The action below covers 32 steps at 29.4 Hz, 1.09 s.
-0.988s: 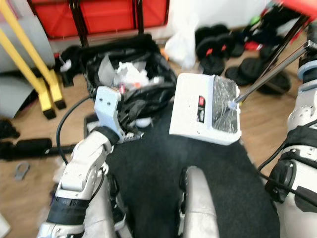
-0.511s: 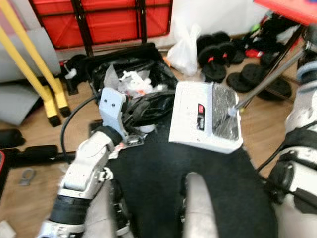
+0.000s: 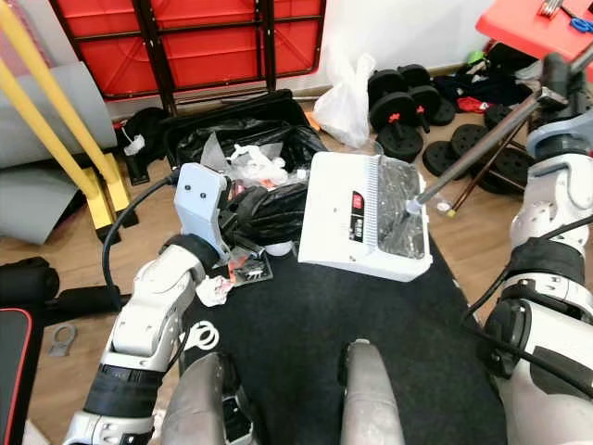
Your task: Sweep floor
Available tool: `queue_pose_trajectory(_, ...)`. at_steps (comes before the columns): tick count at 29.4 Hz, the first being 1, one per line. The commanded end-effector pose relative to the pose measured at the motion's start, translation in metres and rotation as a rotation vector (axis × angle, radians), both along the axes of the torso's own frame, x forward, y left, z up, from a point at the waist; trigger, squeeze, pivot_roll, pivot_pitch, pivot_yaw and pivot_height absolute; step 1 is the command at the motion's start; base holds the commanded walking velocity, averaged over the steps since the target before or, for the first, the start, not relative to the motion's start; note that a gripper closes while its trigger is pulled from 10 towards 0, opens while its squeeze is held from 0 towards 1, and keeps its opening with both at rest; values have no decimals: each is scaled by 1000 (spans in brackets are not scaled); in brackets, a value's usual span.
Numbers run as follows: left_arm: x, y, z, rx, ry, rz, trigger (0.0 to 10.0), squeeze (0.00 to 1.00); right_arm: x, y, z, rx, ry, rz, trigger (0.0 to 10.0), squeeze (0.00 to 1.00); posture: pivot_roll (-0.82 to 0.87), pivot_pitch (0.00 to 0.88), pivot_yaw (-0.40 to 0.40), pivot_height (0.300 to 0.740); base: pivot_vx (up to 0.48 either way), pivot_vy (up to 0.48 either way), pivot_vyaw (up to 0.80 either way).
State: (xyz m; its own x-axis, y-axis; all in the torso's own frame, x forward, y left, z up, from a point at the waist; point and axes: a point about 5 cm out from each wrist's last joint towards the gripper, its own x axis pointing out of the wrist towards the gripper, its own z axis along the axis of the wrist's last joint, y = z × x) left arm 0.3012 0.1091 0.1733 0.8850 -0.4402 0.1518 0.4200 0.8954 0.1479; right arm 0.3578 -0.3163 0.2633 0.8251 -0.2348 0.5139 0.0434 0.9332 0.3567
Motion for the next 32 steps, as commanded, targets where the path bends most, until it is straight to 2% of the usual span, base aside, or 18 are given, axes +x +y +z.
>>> queue_pose_trajectory(1,-1,2,-7,0,16,45,10000,0,-6,-6,13,-3,-76,-30,10000,0,-144,67,-109,680,0,0,0)
queue_pose_trajectory(13,-2,5,-9,23,13,42,10000,0,-2,3,9,0,-64,-4,10000,0,-143,65,-111,735,0,0,0)
queue_pose_trajectory(15,-2,5,-10,27,12,41,10000,0,0,9,7,-10,-50,18,10000,0,-144,61,-113,740,0,0,0)
queue_pose_trajectory(16,-2,5,-10,28,12,41,10000,0,4,18,5,-36,-35,55,10000,0,-146,60,-116,740,0,0,0)
queue_pose_trajectory(19,-2,5,-10,29,11,41,10000,0,4,21,5,-43,-33,65,10000,0,-146,60,-116,740,0,0,0)
queue_pose_trajectory(25,-3,7,-12,31,9,45,10000,0,6,37,0,-80,-14,136,10000,0,-152,57,-122,740,0,0,0)
queue_pose_trajectory(29,-5,10,-13,30,10,48,10000,0,0,53,-10,-108,5,189,10000,0,-157,55,-120,740,0,0,0)
queue_pose_trajectory(32,-6,11,-13,27,11,49,10000,0,-6,58,-18,-100,21,202,10000,0,-153,55,-126,740,0,0,0)
